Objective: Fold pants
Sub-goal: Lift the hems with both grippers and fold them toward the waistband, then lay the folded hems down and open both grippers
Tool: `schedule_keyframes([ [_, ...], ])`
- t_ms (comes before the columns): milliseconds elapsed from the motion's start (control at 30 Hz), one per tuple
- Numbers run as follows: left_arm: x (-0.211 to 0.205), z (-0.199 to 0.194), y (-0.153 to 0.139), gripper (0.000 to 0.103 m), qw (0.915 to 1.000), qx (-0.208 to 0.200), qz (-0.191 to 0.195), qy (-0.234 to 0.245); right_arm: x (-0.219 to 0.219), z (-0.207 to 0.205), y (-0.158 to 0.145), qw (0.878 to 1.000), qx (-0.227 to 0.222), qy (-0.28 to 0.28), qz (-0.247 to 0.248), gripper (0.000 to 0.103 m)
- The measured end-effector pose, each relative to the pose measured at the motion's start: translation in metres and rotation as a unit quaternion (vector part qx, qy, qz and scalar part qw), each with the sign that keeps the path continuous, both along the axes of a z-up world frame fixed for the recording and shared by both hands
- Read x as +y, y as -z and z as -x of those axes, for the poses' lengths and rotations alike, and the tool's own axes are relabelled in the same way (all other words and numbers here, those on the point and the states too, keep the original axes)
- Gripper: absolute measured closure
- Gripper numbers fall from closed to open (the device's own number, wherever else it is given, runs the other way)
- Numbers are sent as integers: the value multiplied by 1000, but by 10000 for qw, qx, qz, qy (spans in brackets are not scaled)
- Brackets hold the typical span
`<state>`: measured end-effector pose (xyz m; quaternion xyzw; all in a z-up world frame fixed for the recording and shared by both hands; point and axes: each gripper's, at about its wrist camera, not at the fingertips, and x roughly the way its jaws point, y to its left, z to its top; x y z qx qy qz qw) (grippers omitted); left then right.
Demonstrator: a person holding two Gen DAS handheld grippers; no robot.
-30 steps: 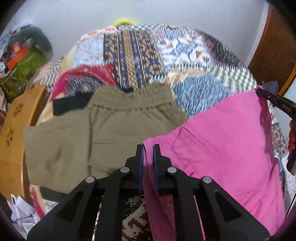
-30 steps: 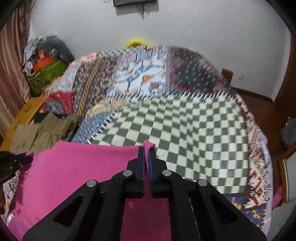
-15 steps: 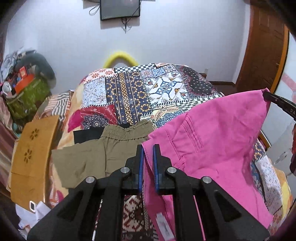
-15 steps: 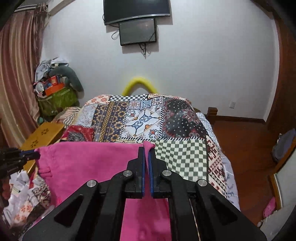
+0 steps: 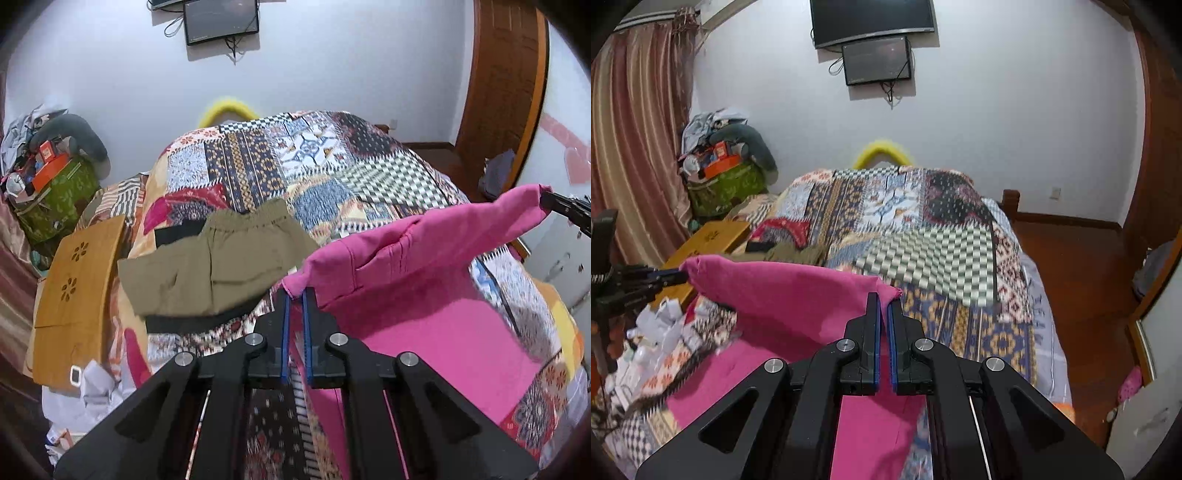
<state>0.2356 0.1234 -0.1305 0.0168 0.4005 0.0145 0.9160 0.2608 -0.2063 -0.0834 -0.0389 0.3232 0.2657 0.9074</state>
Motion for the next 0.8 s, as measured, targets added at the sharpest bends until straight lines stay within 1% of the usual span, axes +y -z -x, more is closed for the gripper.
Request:
schedule_keyframes([
  [200,-8,36,14,97,9998,108,113,128,-15,32,17,9998,183,46,4,100],
  [333,-15,51,31,97,9993,265,166,201,-25,54,37,9993,382,53,-8,100],
  [500,-23,64,52,97,9984,472,151,274,-30,73,64,9978,648,89,126,99],
  [667,-26,75,73,97,9972,712,8,231,-40,87,92,9947,992,190,168,99],
  [800,-21,82,77,97,9969,768,-86,110,-46,97,103,9931,1099,298,261,99],
])
